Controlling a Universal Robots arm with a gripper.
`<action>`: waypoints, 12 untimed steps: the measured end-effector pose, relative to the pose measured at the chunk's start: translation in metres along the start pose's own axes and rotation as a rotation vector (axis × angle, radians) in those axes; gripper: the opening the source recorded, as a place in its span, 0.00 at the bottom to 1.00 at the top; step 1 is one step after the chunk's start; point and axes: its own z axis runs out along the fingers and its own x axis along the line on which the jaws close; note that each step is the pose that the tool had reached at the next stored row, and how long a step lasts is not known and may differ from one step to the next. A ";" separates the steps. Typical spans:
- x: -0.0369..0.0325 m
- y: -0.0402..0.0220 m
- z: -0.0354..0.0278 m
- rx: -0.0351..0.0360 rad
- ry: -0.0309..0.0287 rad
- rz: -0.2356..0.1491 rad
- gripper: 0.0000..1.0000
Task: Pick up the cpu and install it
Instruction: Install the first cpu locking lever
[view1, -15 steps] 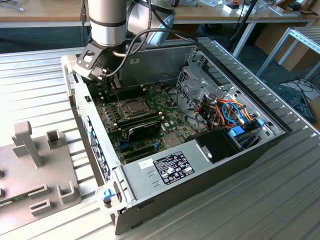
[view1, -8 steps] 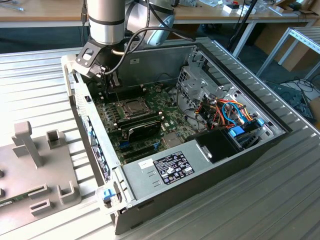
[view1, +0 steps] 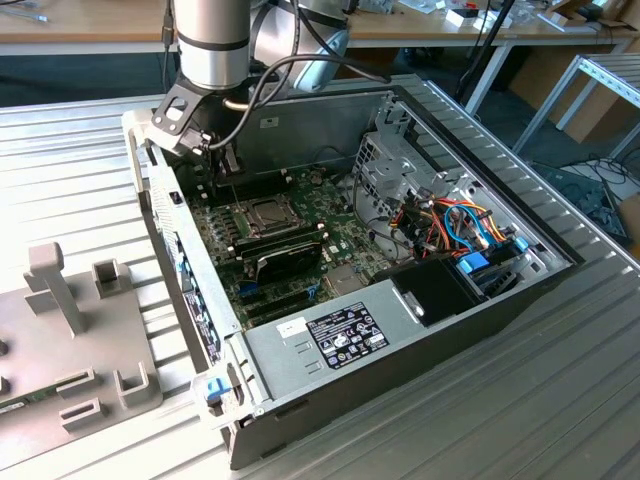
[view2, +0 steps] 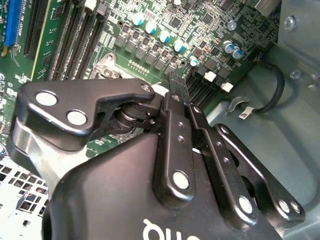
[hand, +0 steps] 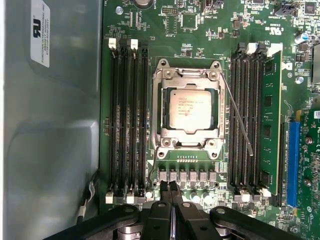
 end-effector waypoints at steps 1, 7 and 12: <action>0.0001 0.0000 0.0000 0.0000 0.0018 0.000 0.11; -0.0002 0.0027 0.0001 -0.0002 0.0123 0.000 0.11; 0.0000 0.0030 0.0002 -0.0008 0.0268 -0.002 0.11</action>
